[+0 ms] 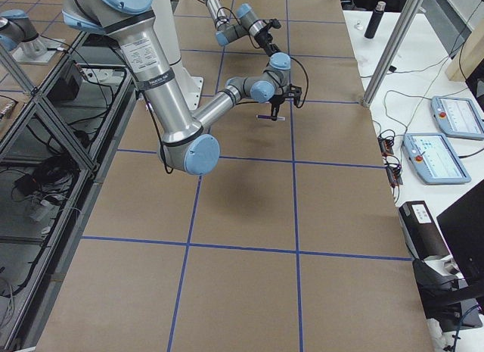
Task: Collect pens into pen holder
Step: 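Drop the purple marker into the cup while the left arm withdraws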
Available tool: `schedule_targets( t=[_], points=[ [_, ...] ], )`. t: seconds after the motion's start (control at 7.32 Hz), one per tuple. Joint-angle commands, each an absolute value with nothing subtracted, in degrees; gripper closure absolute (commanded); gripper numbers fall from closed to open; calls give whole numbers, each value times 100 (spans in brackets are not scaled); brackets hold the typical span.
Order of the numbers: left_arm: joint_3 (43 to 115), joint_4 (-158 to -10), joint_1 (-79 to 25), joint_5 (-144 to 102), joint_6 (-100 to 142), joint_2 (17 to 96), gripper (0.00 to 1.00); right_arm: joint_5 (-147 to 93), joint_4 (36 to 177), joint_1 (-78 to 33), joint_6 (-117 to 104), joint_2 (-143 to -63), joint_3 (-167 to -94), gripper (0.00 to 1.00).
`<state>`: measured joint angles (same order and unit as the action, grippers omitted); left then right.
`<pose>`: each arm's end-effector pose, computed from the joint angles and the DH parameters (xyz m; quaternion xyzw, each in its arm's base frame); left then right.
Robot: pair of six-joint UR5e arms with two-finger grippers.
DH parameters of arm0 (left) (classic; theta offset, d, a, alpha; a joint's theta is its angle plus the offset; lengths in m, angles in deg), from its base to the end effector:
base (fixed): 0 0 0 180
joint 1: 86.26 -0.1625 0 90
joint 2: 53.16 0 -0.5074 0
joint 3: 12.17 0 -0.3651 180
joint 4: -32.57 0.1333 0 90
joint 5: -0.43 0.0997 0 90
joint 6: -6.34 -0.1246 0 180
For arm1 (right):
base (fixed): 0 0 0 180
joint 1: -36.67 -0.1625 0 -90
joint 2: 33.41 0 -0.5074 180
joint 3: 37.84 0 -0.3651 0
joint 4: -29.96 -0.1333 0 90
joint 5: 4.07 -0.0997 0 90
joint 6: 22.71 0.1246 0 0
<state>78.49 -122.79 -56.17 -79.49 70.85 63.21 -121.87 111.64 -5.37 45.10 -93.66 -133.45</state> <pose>0.5011 -0.4696 0.3465 0.3890 0.6076 -0.0910 0.6864 -0.4679 -0.5231 0.4026 0.0031 -0.4244 0.0673 0.9030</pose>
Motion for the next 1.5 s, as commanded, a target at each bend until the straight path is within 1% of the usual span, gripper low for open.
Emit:
schedule_targets(
  t=[0.0,0.27,0.41,0.55,0.68,0.82,0.96,1.23,1.37],
  points=[
    [8300,-11242,-4292,-10244,7085,5629,1,-11530,11144,-587,4444,-9300,-14081,100],
    [8258,-10493,-3006,-12228,7068,5381,1,-10844,11126,-526,4409,-9134,-14646,100],
    [8310,-9593,-2644,-12731,6406,5372,1,-9786,10682,14,4287,-9098,-14691,100],
    [8519,-8661,-2414,-12667,5025,5119,1,-8967,10408,489,4268,-9133,-14683,100],
    [8634,-8104,-2168,-12101,4245,4890,1,-8654,10275,616,4085,-9081,-14692,100],
    [8540,-7916,-2044,-11703,3359,4732,1,-8425,10065,713,4040,-9072,-14700,100],
    [8747,-7983,-2025,-11282,2045,4312,1,-8013,10010,940,3891,-9072,-14692,100],
    [8619,-7984,-2007,-11051,1909,4255,0,-7397,10010,1458,3618,-9098,-14639,100],
    [8522,-7958,-2007,-11023,1882,4255,0,-7263,10001,1522,3557,-9063,-14613,100]
  ],
)
